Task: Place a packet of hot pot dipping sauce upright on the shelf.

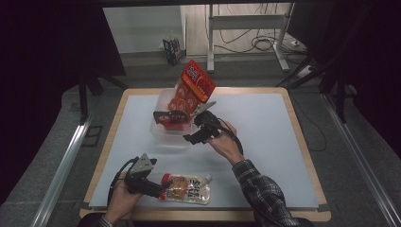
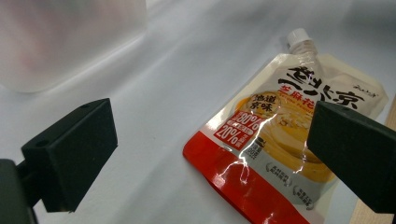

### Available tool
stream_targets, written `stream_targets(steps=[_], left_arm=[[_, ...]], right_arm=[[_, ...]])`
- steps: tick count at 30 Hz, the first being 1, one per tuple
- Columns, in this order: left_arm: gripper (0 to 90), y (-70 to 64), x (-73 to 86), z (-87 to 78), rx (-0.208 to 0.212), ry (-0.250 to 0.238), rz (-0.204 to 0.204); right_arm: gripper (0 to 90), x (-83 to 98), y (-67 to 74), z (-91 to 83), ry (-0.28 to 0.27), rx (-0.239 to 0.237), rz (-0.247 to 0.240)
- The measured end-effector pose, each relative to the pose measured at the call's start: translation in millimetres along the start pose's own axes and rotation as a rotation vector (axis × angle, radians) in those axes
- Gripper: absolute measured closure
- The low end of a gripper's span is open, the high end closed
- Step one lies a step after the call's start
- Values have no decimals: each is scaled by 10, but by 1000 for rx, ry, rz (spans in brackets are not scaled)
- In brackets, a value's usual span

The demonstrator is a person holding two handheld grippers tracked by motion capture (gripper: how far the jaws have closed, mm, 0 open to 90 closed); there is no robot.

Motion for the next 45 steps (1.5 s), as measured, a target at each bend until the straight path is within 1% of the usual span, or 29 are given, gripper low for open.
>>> stream_targets(steps=[1, 4, 7, 9, 12, 17, 20, 22, 24, 26, 27, 30, 32, 35, 37, 39, 43, 45], left_arm=[[16, -3, 2, 4, 0, 3, 1], [16, -17, 6, 20, 4, 11, 14], [15, -29, 2, 26, 6, 12, 24], [15, -31, 2, 28, 8, 11, 24], [15, -32, 4, 29, 9, 10, 23], [15, -28, 8, 21, 7, 13, 28], [15, -36, 31, 13, 11, 17, 25], [15, -38, 46, 3, 12, 23, 29], [15, -36, 60, -12, 12, 25, 30], [15, -37, 72, -28, 17, 23, 28], [16, -39, 76, -31, 19, 20, 24], [16, -45, 85, -38, 20, 19, 23], [16, -51, 91, -39, 22, 21, 28], [17, -61, 92, -33, 21, 18, 33], [17, -68, 90, -36, 26, 18, 40], [18, -78, 87, -38, 31, 14, 46], [19, -89, 88, -37, 37, 10, 57], [19, -90, 88, -39, 38, 9, 60]], right_arm=[[96, 17, 20, -17, 0, -13, 9], [71, 53, 50, -62, -4, -27, 11], [28, 93, 98, -103, -22, -65, 28], [15, 129, 135, -128, -18, -80, 43], [2, 190, 198, -155, -20, -95, 45], [8, 293, 300, -182, -12, -92, 25], [25, 350, 356, -204, 3, -96, 19], [29, 381, 379, -212, 12, -111, 10], [36, 404, 394, -228, 21, -116, 30], [45, 423, 407, -250, 21, -132, 61], [62, 445, 417, -268, 32, -131, 75], [128, 491, 441, -309, 45, -118, 73], [236, 528, 457, -347, 51, -106, 72], [371, 592, 486, -406, 65, -118, 77], [452, 644, 503, -441, 90, -119, 59], [547, 699, 534, -482, 86, -122, 45], [693, 807, 617, -554, 85, -136, 33], [772, 869, 667, -594, 84, -133, 17]])
Point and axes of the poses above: each handheld gripper's, and its own axes: z roughly forward along the jaws, x roughly out of its underside, y roughly to its left, the point moved 5 cm from there along z, roughly forward along the jaws, and after that the axes turned 6 degrees about x, right-handed, at the moved point
